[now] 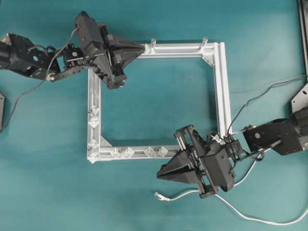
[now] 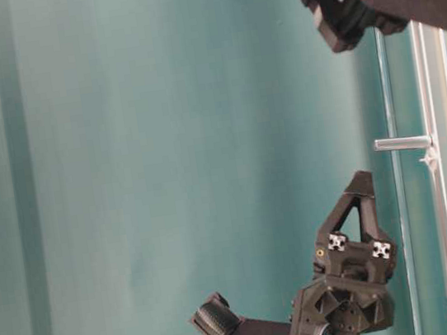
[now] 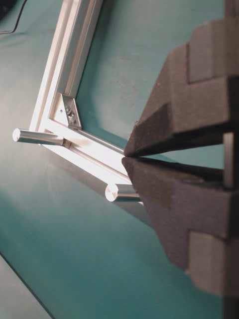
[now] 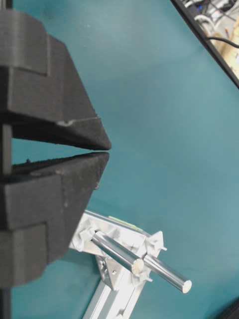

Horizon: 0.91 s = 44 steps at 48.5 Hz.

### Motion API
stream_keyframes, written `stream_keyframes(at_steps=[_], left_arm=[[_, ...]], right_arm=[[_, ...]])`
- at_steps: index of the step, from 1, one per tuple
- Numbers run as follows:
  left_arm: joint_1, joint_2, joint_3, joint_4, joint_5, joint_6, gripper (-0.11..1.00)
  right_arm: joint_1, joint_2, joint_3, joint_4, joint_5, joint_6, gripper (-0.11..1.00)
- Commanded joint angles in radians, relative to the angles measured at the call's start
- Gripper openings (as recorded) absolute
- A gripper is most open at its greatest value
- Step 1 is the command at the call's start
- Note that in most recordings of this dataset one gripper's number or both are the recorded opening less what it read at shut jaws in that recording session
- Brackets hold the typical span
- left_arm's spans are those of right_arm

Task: Move the cable alternately left and right between 8 closely spaced pins so it hooks onto each one.
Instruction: 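Move the left gripper aside and lower the right gripper toward the white cable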

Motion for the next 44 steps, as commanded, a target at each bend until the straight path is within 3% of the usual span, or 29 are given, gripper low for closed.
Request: stream_keyframes(at_steps=[1,3,6,8,15,22,31,44], left_arm=[[-0.029,-0.069,-0.026,0.046,0.025,0.018,0.15],[-0.029,-0.091,-0.028,0.046,0.046,0.021,0.12],[-0.031,-0.13,-0.029,0.046,0.084,0.021,0.01],[-0.032,-0.155,-0.028,0.044,0.106,0.02,0.0],[-0.061,-0.247,-0.012,0.044,0.176,0.018,0.0],[-0.106,-0.334,0.029,0.044,0.276,0.018,0.0],[-0.16,-0.428,0.087,0.044,0.423,0.011,0.0],[-0.166,-0.522,0.118,0.044,0.606,0.006,0.01]], right_arm=[[0.003,-0.006,-0.012,0.006,-0.005,0.008,0.19],[0.003,-0.006,-0.015,0.006,0.008,0.009,0.17],[0.006,-0.008,-0.023,0.006,0.034,0.009,0.04],[0.009,-0.012,-0.034,0.005,0.051,0.009,0.0],[0.031,-0.041,-0.086,0.006,0.152,0.018,0.0],[0.063,-0.077,-0.146,0.006,0.333,0.074,0.0],[0.1,-0.109,-0.225,0.006,0.607,0.215,0.0],[0.121,-0.118,-0.328,0.006,0.937,0.448,0.0]])
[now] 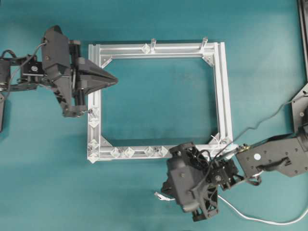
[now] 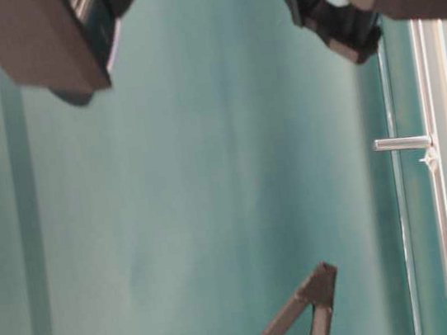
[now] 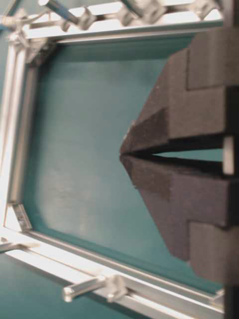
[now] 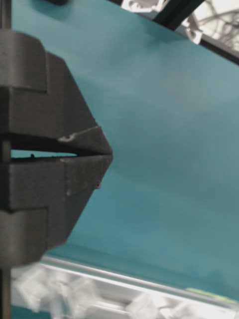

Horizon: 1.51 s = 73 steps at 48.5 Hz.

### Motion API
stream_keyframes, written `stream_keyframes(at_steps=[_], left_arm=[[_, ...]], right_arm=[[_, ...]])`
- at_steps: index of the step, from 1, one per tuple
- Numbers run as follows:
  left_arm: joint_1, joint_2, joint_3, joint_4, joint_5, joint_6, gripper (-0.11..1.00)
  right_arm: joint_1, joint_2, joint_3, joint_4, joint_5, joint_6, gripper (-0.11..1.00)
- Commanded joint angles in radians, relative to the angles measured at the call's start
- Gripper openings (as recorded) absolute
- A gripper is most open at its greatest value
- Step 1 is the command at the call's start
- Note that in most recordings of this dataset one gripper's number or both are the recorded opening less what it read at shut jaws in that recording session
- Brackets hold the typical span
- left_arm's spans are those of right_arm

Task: Move the cable alternately left and right between 8 closely spaced pins so it hooks onto each one.
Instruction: 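Move the left gripper aside and lower the right gripper toward the white cable, then grasp the white cable's clear connector plug with the right gripper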

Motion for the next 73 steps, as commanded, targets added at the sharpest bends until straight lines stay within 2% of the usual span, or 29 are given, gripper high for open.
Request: stream_keyframes(at_steps=[1,4,6,9,15,17,24,26,30,38,39,51,55,60,73], left_arm=[[-0.003,-0.038,-0.005,0.003,0.044,-0.005,0.01],[-0.003,-0.051,0.0,0.002,0.067,-0.014,0.02],[-0.005,-0.06,0.008,0.002,0.084,-0.023,0.09],[-0.003,-0.072,0.017,0.002,0.1,-0.031,0.27],[-0.005,-0.115,0.055,0.002,0.11,-0.035,0.64],[-0.005,-0.135,0.072,0.002,0.11,-0.035,0.69],[-0.006,-0.242,0.156,0.002,0.112,-0.032,0.67],[-0.005,-0.279,0.184,0.002,0.112,-0.032,0.66],[-0.006,-0.359,0.241,0.002,0.112,-0.032,0.66],[-0.011,-0.574,0.348,0.002,0.141,-0.031,0.66],[-0.011,-0.604,0.36,0.002,0.152,-0.031,0.66],[-0.011,-0.985,0.456,0.002,0.391,-0.037,0.66],[-0.011,-1.065,0.469,0.002,0.397,-0.034,0.65],[-0.011,-1.075,0.476,0.003,0.399,-0.034,0.65],[-0.011,-0.996,0.479,0.003,0.359,-0.034,0.65]], right_arm=[[0.006,-0.029,-0.052,0.002,0.092,0.067,0.0],[0.006,-0.029,-0.075,0.003,0.149,0.123,0.0],[0.008,-0.028,-0.091,0.003,0.186,0.153,0.0],[0.009,-0.028,-0.106,0.003,0.236,0.19,0.0],[0.02,-0.025,-0.123,0.005,0.336,0.219,0.0],[0.023,-0.025,-0.13,0.006,0.365,0.229,0.0],[0.025,-0.008,-0.167,0.017,0.43,0.268,0.01],[0.025,0.005,-0.181,0.018,0.44,0.279,0.04],[0.029,0.032,-0.216,0.025,0.445,0.307,0.22],[0.048,0.092,-0.275,0.026,0.443,0.341,0.71],[0.049,0.1,-0.281,0.026,0.445,0.342,0.73],[0.049,0.189,-0.348,0.026,0.463,0.35,0.72],[0.049,0.209,-0.354,0.026,0.486,0.351,0.72],[0.043,0.221,-0.354,0.025,0.509,0.35,0.72],[0.031,0.256,-0.354,0.026,0.505,0.351,0.72]])
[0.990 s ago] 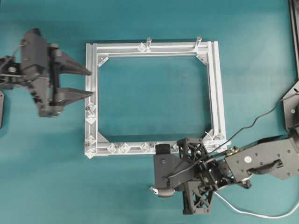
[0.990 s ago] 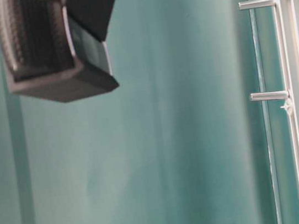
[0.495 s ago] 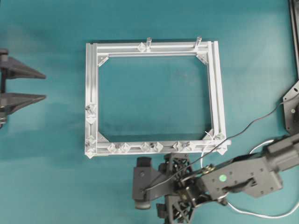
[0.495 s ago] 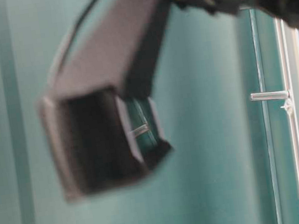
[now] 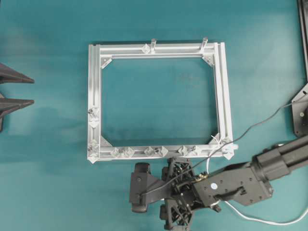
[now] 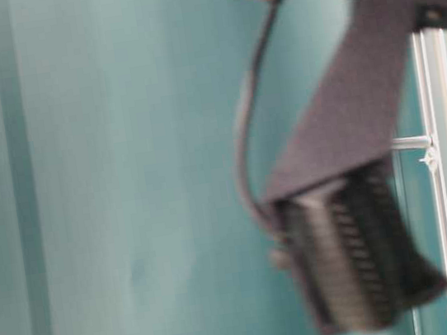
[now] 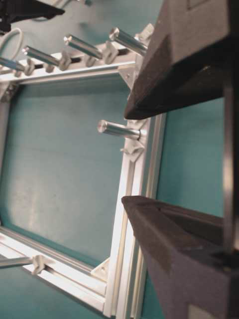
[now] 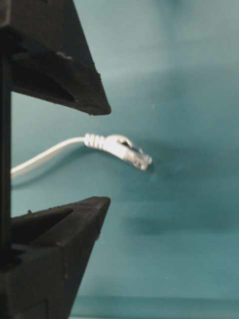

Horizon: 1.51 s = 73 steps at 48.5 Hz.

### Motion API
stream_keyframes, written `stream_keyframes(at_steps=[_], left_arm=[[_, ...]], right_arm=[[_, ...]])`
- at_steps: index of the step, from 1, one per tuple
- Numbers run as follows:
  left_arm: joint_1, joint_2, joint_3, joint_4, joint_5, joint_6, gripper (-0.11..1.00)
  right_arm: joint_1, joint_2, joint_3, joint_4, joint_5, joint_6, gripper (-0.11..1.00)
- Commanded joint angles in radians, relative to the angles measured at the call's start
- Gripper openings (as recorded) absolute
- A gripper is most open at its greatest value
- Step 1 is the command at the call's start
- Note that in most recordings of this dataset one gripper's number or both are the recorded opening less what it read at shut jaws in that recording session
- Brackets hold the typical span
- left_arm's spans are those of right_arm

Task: Move the cable alternately left and right between 8 closely spaced pins so it hooks onto each one.
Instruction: 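Grasp the white cable's clear connector plug with the right gripper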

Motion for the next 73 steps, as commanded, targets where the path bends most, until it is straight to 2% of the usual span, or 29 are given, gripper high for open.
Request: stream_keyframes(at_steps=[1,32,35,42,44,60,73], left_arm=[[-0.002,0.037,-0.009,0.0,-0.021,-0.006,0.65],[-0.003,0.041,-0.005,0.0,-0.029,-0.008,0.65],[-0.003,0.041,-0.002,0.0,-0.034,-0.008,0.65],[-0.002,0.041,-0.002,0.0,-0.035,-0.006,0.65],[-0.002,0.041,-0.002,0.002,-0.035,-0.006,0.65],[0.011,0.041,-0.002,0.0,-0.035,-0.006,0.65],[0.028,0.041,-0.002,0.0,-0.035,-0.006,0.65]], right_arm=[[-0.002,-0.008,-0.023,0.002,-0.008,0.002,0.72],[-0.002,0.025,-0.026,0.003,-0.025,0.002,0.69],[-0.002,0.025,-0.029,0.003,-0.025,0.002,0.6],[0.002,0.023,-0.037,0.003,-0.025,0.002,0.21],[0.006,0.025,-0.037,0.003,-0.025,0.002,0.15],[0.012,0.023,-0.046,0.003,-0.025,0.002,0.14],[0.018,0.02,-0.081,0.003,0.064,0.005,0.14]])
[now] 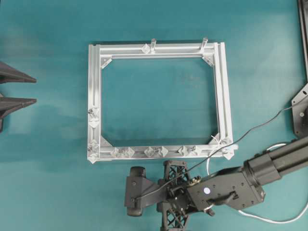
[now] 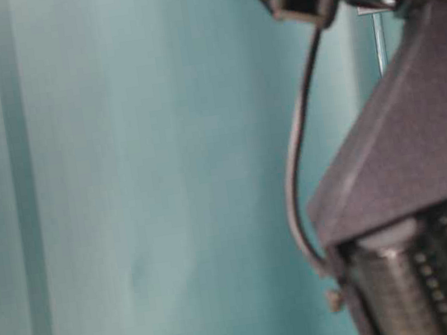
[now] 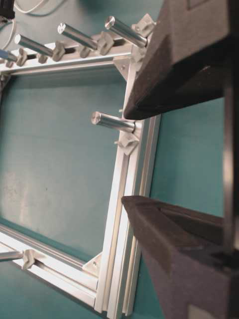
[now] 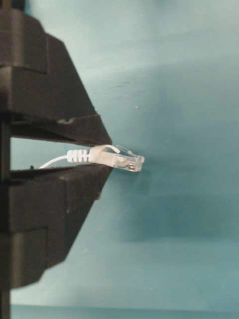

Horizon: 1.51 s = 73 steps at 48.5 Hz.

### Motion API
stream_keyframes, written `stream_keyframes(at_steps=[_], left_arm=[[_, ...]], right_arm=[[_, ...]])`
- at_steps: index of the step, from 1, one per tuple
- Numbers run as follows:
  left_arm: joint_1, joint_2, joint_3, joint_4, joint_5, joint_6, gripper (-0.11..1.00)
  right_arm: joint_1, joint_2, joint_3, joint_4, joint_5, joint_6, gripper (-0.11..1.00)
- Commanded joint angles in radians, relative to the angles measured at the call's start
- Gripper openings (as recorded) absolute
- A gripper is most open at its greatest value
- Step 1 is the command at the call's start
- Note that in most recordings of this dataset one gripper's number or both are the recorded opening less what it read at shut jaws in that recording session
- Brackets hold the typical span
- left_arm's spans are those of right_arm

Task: Move the cable alternately left and right between 8 closely spaced pins so it hooks onto each one.
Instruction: 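Grasp the white cable's clear connector plug with the right gripper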

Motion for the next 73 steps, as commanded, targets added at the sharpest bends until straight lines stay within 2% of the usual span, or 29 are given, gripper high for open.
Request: stream_keyframes(at_steps=[1,3,7,11,17,20,27,36,55,66,73], left_arm=[[0.009,0.012,-0.011,0.003,-0.011,-0.005,0.65],[0.011,0.012,-0.011,0.003,-0.011,-0.005,0.65],[0.014,0.012,-0.011,0.003,-0.011,-0.005,0.65],[0.014,0.012,-0.011,0.003,-0.011,-0.005,0.65],[0.014,0.012,-0.011,0.003,-0.011,-0.005,0.65],[0.014,0.012,-0.011,0.002,-0.011,-0.005,0.65],[0.014,0.014,-0.011,0.002,-0.011,-0.005,0.65],[0.015,0.012,-0.011,0.003,-0.011,-0.005,0.65],[0.015,0.012,-0.011,0.002,-0.011,-0.005,0.65],[0.025,0.014,-0.011,0.003,-0.011,-0.005,0.65],[0.041,0.012,-0.011,0.003,-0.011,-0.006,0.65]], right_arm=[[0.006,-0.026,-0.031,0.002,0.041,0.002,0.14],[0.006,-0.031,-0.034,0.002,0.072,0.012,0.14],[0.006,-0.044,-0.034,-0.015,0.146,0.089,0.14],[0.011,-0.061,-0.029,-0.048,0.195,0.192,0.14],[0.026,-0.087,-0.021,-0.126,0.242,0.37,0.14],[0.031,-0.098,-0.017,-0.146,0.259,0.46,0.14],[0.041,-0.13,0.017,-0.153,0.295,0.687,0.14],[0.055,-0.176,0.077,-0.155,0.296,0.89,0.14],[0.078,-0.255,0.178,-0.15,0.305,1.16,0.14],[0.074,-0.302,0.222,-0.156,0.311,1.238,0.14],[0.054,-0.333,0.232,-0.158,0.371,1.259,0.14]])
